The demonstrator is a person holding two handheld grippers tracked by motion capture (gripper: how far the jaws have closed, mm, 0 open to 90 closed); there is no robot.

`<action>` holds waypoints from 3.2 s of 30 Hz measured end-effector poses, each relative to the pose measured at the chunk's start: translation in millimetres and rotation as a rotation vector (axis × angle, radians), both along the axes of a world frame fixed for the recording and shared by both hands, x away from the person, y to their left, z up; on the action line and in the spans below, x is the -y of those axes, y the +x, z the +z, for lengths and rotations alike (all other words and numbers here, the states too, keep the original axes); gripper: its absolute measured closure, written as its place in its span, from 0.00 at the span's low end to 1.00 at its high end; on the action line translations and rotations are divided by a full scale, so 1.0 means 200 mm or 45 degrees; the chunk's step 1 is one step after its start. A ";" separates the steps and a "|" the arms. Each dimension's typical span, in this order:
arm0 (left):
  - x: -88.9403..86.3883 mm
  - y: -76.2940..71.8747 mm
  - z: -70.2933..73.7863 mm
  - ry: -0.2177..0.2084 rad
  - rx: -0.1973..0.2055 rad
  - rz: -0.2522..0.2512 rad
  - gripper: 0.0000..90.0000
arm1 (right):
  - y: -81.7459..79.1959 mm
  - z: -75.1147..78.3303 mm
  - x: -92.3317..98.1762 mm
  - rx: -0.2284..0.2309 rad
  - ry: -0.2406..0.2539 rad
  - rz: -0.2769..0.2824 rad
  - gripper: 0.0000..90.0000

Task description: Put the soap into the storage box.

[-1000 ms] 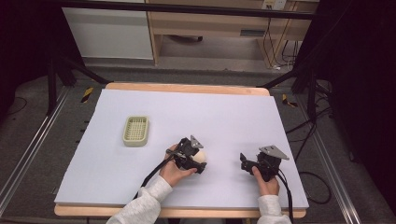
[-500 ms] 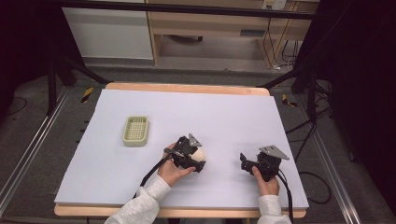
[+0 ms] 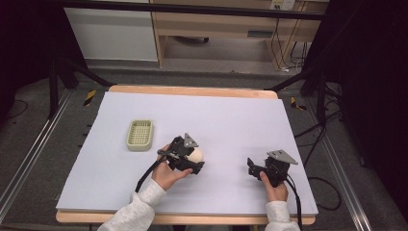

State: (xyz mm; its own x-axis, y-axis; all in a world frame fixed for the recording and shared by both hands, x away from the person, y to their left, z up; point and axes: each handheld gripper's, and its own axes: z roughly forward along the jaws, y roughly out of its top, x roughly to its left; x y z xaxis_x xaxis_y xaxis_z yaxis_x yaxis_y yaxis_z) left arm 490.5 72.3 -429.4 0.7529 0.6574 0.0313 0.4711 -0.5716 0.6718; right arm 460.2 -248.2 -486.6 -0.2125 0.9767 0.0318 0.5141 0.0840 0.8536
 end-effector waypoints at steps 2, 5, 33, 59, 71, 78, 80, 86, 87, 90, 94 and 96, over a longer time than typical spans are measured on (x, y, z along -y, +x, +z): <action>-0.03 0.00 0.01 -0.003 0.007 0.009 0.25 | 0.00 0.00 0.00 0.001 0.000 -0.001 0.04; -0.05 0.00 0.02 -0.007 0.006 0.021 0.25 | 0.00 0.00 0.00 -0.004 0.005 0.000 0.04; -0.30 0.03 0.12 -0.019 0.046 0.121 0.25 | 0.00 0.00 0.00 -0.004 0.003 -0.003 0.04; -0.50 0.07 0.16 -0.020 0.068 0.234 0.25 | 0.00 0.00 0.00 -0.004 0.002 -0.004 0.04; -0.58 0.11 0.20 -0.027 0.074 0.284 0.25 | 0.00 0.00 0.00 -0.001 -0.003 -0.008 0.04; -0.63 0.14 0.23 -0.021 0.090 0.322 0.25 | 0.00 0.00 0.00 -0.005 0.000 -0.007 0.04; -0.65 0.15 0.23 -0.037 0.091 0.342 0.25 | 0.00 0.00 0.00 -0.004 -0.001 -0.008 0.04; -0.69 0.18 0.22 -0.020 0.089 0.369 0.25 | 0.00 0.00 0.00 -0.005 0.000 -0.008 0.04; -0.69 0.18 0.22 -0.021 0.086 0.375 0.25 | 0.00 0.00 0.00 -0.004 -0.001 -0.009 0.04; -0.72 0.21 0.20 -0.017 0.074 0.402 0.25 | 0.00 0.00 0.00 -0.005 0.000 -0.008 0.04; -0.74 0.23 0.19 -0.006 0.061 0.421 0.25 | 0.00 0.00 0.00 -0.004 0.001 -0.007 0.04; -0.75 0.24 0.19 -0.007 0.060 0.427 0.25 | 0.00 0.00 0.00 -0.006 0.001 -0.006 0.04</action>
State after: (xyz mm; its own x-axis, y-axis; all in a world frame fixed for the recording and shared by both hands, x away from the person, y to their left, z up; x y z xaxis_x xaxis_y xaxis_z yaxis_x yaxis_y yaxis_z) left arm 538.4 222.2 -391.9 0.4927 0.8684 0.0569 0.6007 -0.3867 0.6998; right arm 460.6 -248.0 -486.7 -0.2076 0.9776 0.0336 0.5186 0.0808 0.8512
